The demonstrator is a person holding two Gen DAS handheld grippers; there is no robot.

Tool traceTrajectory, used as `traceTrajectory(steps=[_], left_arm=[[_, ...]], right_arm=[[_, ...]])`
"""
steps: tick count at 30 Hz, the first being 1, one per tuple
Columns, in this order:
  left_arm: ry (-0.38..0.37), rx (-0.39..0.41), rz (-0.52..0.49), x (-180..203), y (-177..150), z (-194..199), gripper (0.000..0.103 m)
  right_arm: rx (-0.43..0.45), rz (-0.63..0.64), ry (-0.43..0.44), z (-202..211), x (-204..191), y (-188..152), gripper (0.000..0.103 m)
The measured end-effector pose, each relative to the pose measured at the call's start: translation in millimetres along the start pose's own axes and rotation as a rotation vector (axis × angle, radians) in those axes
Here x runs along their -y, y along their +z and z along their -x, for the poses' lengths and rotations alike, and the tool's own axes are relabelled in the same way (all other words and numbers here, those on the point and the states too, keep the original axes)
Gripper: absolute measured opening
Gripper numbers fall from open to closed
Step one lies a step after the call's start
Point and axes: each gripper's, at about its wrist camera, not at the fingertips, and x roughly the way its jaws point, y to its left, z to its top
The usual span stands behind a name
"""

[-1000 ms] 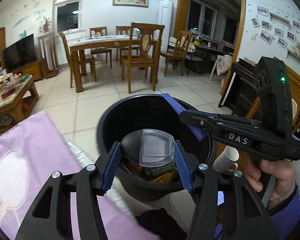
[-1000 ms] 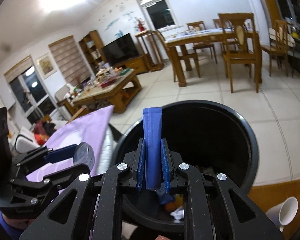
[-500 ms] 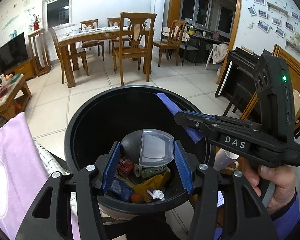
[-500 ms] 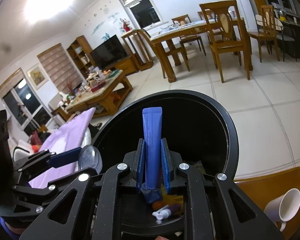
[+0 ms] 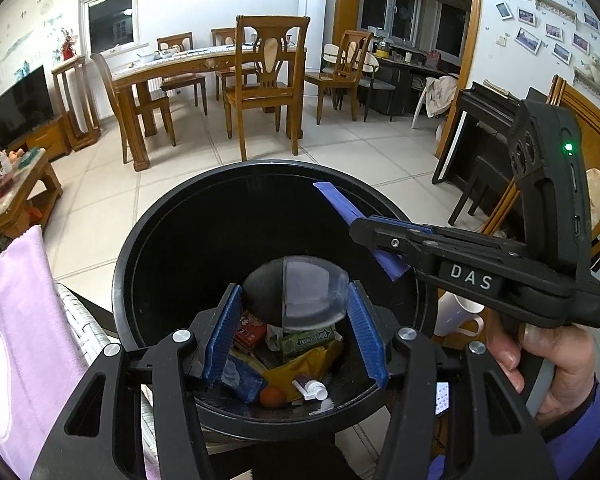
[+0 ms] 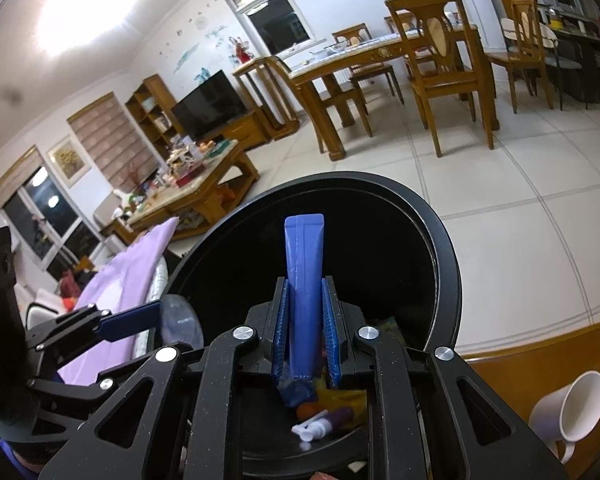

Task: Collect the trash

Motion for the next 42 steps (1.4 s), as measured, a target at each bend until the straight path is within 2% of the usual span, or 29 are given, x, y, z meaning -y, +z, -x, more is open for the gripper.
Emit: traceTrajectory(steps=[1, 2, 4, 6, 8, 13, 15, 17, 21, 22, 24, 26, 29, 31, 33, 36, 38, 40, 42], left_arm=[[0.009, -0.001, -0.007, 0.7, 0.5, 0.6, 0.057], [0.014, 0.000, -0.009, 1.4, 0.5, 0.9, 0.066], [0.032, 0.014, -0.011, 1.6, 0.2, 4.3, 0.078], [0.032, 0.016, -0.011, 0.8, 0.4, 6.2, 0.078], [0.028, 0.010, -0.010, -0.7, -0.3, 6.5, 0.078], [0.036, 0.005, -0.013, -5.2, -3.1, 11.2, 0.079], [0.048, 0.014, -0.010, -9.1, -5.1, 16.6, 0.093], [0.071, 0.045, 0.001, -16.4, -8.4, 28.7, 0.097], [0.104, 0.076, 0.036, -34.9, -19.5, 51.9, 0.097], [0.115, 0.082, 0.051, -42.0, -23.3, 58.6, 0.097], [0.148, 0.095, 0.085, -58.4, -32.7, 73.2, 0.098], [0.194, 0.105, 0.114, -73.6, -41.0, 86.7, 0.098], [0.319, 0.121, 0.157, -100.2, -60.3, 112.7, 0.098], [0.377, 0.137, 0.201, -119.7, -73.1, 131.7, 0.098], [0.405, 0.165, 0.263, -143.3, -90.7, 155.6, 0.098], [0.463, 0.199, 0.329, -171.1, -114.7, 186.5, 0.098], [0.500, 0.223, 0.358, -186.8, -128.7, 204.6, 0.098], [0.545, 0.249, 0.383, -201.0, -145.0, 223.4, 0.098], [0.603, 0.268, 0.408, -213.0, -160.2, 239.4, 0.098]], right_arm=[[-0.001, 0.000, -0.002, 0.2, -0.7, -0.7, 0.019], [-0.004, 0.002, -0.004, -0.6, -2.1, -1.0, 0.020], [-0.009, 0.005, -0.007, -0.4, -2.8, -2.2, 0.028], [-0.012, 0.005, -0.006, -0.7, -6.0, -2.4, 0.047], [-0.007, 0.002, -0.011, -0.3, -8.3, -2.7, 0.054], [0.001, 0.007, -0.019, 1.7, -16.1, -1.8, 0.054], [0.007, 0.010, -0.022, 3.8, -18.6, -0.9, 0.054], [0.014, 0.017, -0.022, 5.7, -25.7, -0.1, 0.060], [0.020, 0.043, -0.013, 7.9, -48.0, -2.1, 0.062], [0.018, 0.055, -0.007, 6.7, -58.0, -2.8, 0.062], [0.012, 0.079, 0.010, 2.6, -80.4, -5.0, 0.072], [0.006, 0.095, 0.037, -1.8, -100.5, -7.0, 0.077], [-0.009, 0.123, 0.083, -10.2, -136.3, -9.7, 0.084], [-0.021, 0.152, 0.109, -17.2, -163.5, -12.4, 0.085], [-0.035, 0.191, 0.136, -24.8, -195.8, -16.3, 0.089], [-0.049, 0.246, 0.174, -36.0, -245.0, -26.0, 0.090], [-0.055, 0.293, 0.193, -43.3, -279.9, -35.6, 0.091], [-0.056, 0.329, 0.213, -48.6, -309.3, -45.6, 0.098], [-0.054, 0.358, 0.234, -55.1, -338.1, -55.9, 0.098]])
